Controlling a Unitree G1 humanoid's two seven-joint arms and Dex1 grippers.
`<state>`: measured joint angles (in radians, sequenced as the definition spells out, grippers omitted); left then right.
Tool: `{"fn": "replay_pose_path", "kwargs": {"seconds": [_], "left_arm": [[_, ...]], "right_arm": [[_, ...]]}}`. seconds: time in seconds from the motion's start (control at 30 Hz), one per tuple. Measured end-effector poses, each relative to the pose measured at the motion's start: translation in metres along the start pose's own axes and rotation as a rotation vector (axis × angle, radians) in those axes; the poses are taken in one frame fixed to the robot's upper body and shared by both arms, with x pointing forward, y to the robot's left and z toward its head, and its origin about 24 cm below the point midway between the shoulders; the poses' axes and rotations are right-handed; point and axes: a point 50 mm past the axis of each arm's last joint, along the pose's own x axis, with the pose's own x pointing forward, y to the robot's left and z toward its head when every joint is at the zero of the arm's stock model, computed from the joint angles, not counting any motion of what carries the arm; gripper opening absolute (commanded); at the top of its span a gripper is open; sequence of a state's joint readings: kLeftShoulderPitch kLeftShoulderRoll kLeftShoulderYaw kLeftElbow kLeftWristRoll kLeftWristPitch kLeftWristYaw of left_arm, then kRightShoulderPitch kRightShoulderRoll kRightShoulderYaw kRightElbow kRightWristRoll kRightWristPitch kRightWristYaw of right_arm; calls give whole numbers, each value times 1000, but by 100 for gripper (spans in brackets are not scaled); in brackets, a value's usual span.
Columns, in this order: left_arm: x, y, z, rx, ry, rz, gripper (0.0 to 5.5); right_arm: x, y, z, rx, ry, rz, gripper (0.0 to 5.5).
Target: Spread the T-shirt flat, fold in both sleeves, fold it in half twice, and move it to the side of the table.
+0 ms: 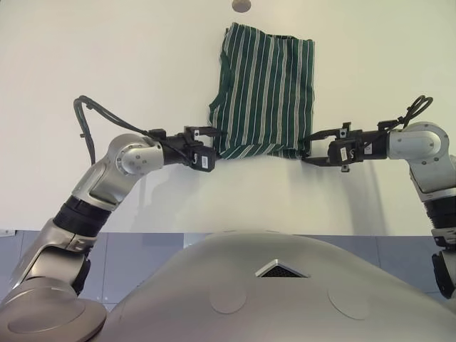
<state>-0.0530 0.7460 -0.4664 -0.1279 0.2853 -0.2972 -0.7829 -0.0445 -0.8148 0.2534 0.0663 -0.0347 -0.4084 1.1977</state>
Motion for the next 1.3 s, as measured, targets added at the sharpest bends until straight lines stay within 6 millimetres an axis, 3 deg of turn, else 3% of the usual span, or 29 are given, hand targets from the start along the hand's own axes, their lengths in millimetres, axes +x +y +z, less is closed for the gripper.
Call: {"fn": "replay_pose_path", "kwargs": {"seconds": [0.27,0.33,0.5,0.6,0.67,0.7,0.8,0.9,1.0,1.07,1.1,1.27,1.3], "left_arm": [[4,-1,-9,-7,1,-46,45],[5,-3,-9,-16,-3,-55,7],[2,-5,-14,-118,-34,-70,4],[-16,-25,-2,-339,-96,-161,4],[-37,-45,16,-539,-145,-308,3],[-48,-46,26,-594,-167,-355,3],[-75,-27,48,-679,-203,-416,3],[-79,0,45,-705,-201,-380,3],[-64,35,16,-701,-172,-260,3],[-41,72,-4,-671,-167,-135,3],[-34,80,-11,-671,-159,-114,3],[-3,89,-47,-750,-108,-44,3],[2,87,-51,-759,-100,-44,42]], "right_arm": [[9,-4,1,31,4,9,22],[10,-3,1,33,4,10,9],[11,-2,7,94,-68,57,7],[2,0,20,213,-190,153,7],[-17,8,32,391,-274,288,6],[-27,10,38,464,-296,354,6],[-51,0,53,634,-371,465,6],[-54,-34,60,650,-423,409,6],[-47,-62,39,732,-439,303,6],[-51,-88,13,824,-407,170,6],[-50,-94,4,853,-391,136,6],[-21,-94,-30,933,-313,60,24],[-15,-93,-35,942,-294,33,49]]}}
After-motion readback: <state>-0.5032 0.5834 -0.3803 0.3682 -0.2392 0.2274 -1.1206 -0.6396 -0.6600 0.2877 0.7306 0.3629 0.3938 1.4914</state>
